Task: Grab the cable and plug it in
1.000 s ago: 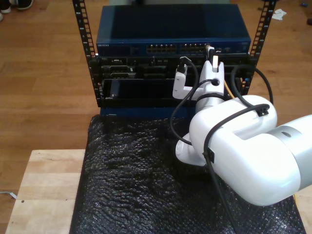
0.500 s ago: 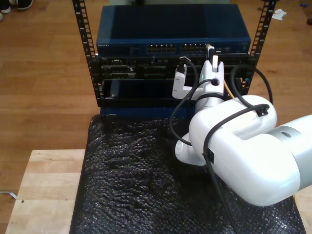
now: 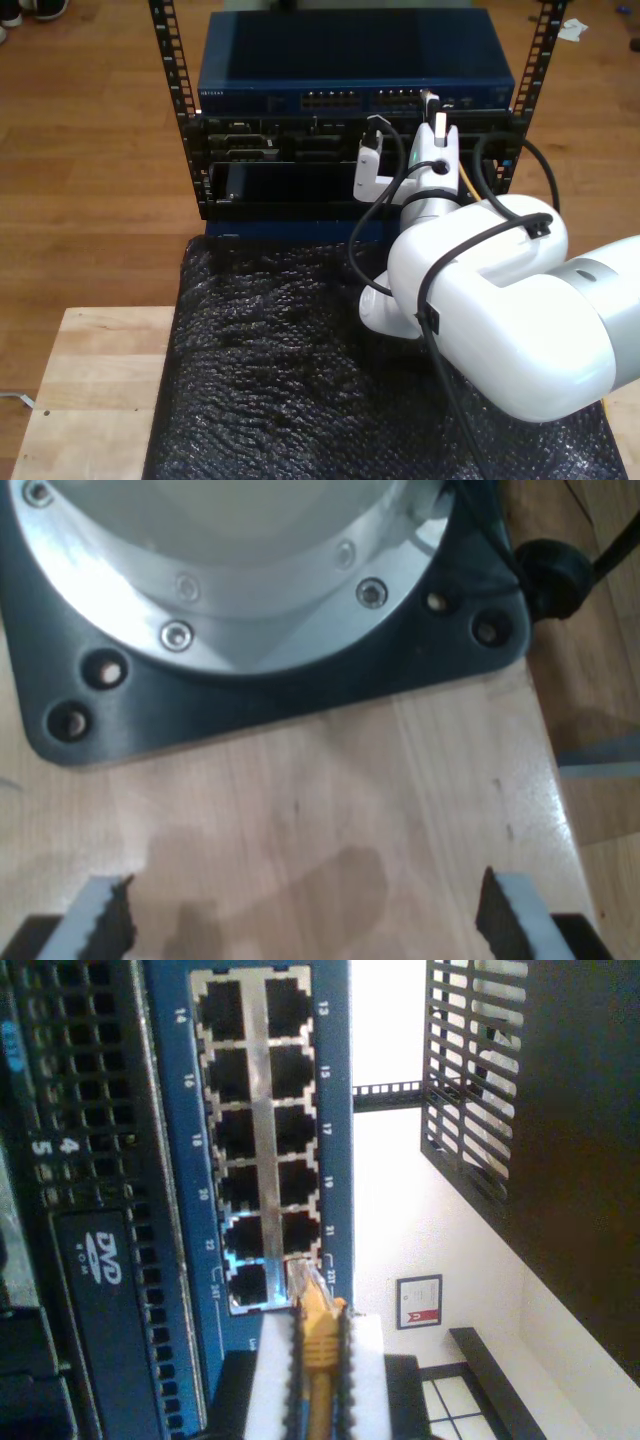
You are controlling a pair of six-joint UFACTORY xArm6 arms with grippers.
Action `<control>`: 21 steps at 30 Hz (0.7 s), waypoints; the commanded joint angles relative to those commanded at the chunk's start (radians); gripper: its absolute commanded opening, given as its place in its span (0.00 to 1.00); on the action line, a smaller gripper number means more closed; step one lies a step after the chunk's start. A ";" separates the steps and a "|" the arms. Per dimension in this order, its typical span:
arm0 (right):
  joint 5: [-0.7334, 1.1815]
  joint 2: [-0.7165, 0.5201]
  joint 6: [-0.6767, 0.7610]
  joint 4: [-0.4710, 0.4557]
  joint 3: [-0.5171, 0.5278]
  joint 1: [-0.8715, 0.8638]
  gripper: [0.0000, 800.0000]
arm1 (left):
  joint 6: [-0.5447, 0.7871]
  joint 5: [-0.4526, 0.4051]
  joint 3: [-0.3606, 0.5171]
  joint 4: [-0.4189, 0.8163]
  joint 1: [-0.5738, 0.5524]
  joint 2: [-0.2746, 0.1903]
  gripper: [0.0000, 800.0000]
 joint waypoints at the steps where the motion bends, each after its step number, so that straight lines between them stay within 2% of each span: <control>1: 0.000 0.000 0.000 0.000 0.000 0.000 0.00 | 0.000 0.000 0.000 0.000 0.000 0.000 1.00; 21: 0.008 0.000 0.000 -0.003 -0.020 -0.014 0.00 | 0.000 0.000 -0.002 0.000 0.000 0.000 1.00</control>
